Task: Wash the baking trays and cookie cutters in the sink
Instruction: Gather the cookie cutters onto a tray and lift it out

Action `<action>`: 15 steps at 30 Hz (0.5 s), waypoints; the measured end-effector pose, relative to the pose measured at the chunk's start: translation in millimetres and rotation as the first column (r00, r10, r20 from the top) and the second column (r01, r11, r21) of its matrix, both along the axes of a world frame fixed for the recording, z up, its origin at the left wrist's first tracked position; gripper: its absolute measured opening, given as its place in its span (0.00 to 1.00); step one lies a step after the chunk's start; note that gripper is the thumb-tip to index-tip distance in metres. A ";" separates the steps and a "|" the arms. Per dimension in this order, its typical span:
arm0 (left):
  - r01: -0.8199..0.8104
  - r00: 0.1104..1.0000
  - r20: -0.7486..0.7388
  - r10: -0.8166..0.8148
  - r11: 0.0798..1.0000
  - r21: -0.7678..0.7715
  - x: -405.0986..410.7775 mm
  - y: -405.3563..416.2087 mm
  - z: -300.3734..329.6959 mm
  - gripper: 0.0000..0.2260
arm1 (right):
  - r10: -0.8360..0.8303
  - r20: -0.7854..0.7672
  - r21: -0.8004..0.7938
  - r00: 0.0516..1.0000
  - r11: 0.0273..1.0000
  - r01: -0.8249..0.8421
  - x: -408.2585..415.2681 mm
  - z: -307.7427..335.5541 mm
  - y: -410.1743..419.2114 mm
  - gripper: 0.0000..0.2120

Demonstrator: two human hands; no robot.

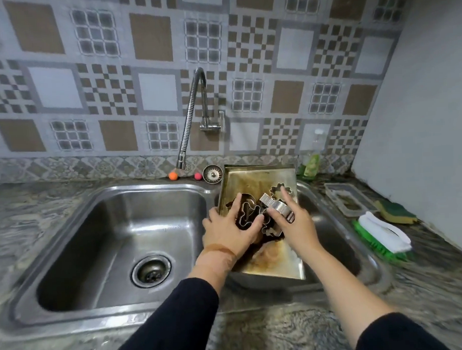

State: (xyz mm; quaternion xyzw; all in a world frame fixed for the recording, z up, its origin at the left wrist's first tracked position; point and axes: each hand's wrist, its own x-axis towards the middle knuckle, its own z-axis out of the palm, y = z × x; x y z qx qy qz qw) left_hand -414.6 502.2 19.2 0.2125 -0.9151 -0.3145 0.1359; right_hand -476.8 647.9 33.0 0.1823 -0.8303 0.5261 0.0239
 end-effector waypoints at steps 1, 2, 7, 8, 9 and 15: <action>-0.002 1.000 0.010 0.002 1.000 0.011 9.9 1.8 -1.1 0.34 | 0.014 0.007 -0.014 1.000 1.000 -0.013 9.3 -0.6 2.2 0.33; -0.010 1.000 0.013 0.010 1.000 0.013 20.8 3.6 -0.7 0.36 | 0.023 0.017 -0.029 1.000 0.999 -0.023 17.7 -1.0 4.2 0.33; -0.105 0.993 0.048 0.106 0.994 -0.009 82.1 7.7 5.2 0.41 | 0.133 0.050 -0.073 0.990 0.989 -0.129 64.9 -2.5 8.0 0.31; -0.123 0.990 0.064 0.123 0.992 0.000 96.3 8.7 6.2 0.41 | 0.158 0.056 -0.088 0.986 0.984 -0.152 74.5 -4.0 6.0 0.31; -0.143 0.986 0.084 0.142 0.990 0.004 110.3 9.0 6.8 0.42 | 0.177 0.061 -0.093 0.982 0.981 -0.171 84.7 -5.6 3.0 0.31; -0.282 0.951 0.141 0.276 0.959 0.019 188.0 -17.2 13.8 0.41 | 0.299 0.100 -0.073 0.949 0.953 -0.293 140.3 -7.7 -40.9 0.31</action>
